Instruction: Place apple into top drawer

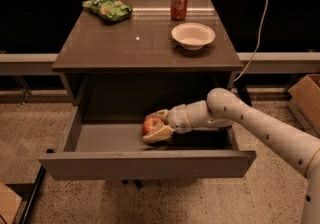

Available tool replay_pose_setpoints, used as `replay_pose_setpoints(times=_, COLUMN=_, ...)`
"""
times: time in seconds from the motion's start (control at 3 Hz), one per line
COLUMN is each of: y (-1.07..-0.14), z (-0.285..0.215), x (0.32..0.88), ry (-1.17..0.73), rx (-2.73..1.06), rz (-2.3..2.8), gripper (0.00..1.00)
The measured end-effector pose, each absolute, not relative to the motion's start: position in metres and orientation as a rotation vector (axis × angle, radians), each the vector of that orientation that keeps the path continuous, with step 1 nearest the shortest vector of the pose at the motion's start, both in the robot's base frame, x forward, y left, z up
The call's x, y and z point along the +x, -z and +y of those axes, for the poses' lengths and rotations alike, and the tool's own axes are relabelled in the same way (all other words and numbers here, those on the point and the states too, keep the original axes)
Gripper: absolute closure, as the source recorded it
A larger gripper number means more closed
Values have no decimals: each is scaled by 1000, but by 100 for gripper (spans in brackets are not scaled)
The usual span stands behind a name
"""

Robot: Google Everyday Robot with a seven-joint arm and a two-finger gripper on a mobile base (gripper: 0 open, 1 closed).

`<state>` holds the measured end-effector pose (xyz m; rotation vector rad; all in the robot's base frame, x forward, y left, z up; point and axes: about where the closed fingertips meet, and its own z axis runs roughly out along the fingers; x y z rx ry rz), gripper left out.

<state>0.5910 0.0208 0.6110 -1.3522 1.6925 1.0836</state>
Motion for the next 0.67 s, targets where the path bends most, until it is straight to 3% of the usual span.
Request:
replay_pose_setpoints(times=0.33, y=-611, z=21, x=591, ry=-1084, rx=-1352, rz=1693, gripper=0)
replay_pose_setpoints(times=0.67, y=-611, z=21, x=591, ry=-1084, rx=-1352, rz=1693, gripper=0)
